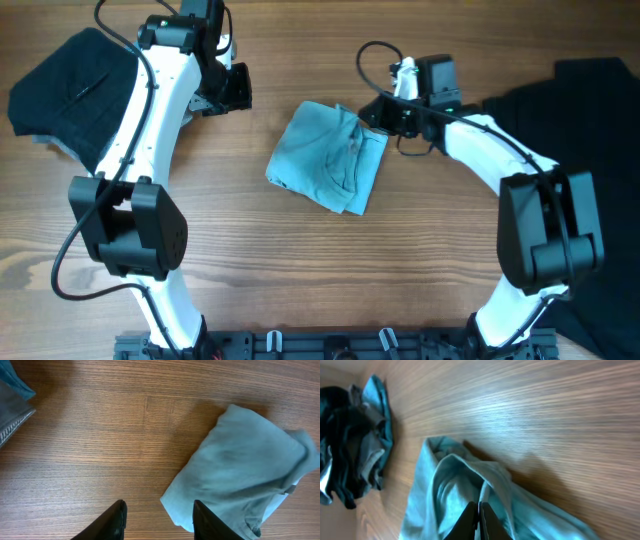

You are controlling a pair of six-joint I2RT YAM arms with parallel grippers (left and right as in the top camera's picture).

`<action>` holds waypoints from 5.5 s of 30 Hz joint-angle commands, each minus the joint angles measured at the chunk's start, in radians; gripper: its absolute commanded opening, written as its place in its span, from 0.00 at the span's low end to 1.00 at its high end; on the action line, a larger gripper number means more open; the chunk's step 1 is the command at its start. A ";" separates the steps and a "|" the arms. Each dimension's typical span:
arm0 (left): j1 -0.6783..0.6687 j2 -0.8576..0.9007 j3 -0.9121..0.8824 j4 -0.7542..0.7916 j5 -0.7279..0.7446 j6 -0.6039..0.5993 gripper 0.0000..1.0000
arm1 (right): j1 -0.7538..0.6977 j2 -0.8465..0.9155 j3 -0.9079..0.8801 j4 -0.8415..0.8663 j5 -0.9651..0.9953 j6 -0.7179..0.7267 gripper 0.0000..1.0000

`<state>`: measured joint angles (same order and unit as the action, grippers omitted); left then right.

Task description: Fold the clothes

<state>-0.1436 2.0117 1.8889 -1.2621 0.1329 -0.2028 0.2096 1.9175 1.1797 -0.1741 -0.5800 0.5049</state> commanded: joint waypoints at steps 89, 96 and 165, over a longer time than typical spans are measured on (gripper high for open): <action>-0.002 -0.003 -0.006 -0.056 0.016 0.016 0.54 | 0.029 0.020 0.003 -0.131 0.266 -0.388 0.04; -0.002 -0.003 -0.006 -0.055 0.016 0.016 0.55 | -0.060 -0.013 0.003 -0.220 0.306 -0.225 0.04; -0.053 0.000 -0.116 -0.039 0.209 0.065 0.27 | 0.045 -0.214 -0.005 -0.715 0.362 -0.366 0.59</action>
<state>-0.1635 2.0113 1.8576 -1.3247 0.2291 -0.1417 0.2882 1.7836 1.1763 -0.9150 -0.2295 0.1078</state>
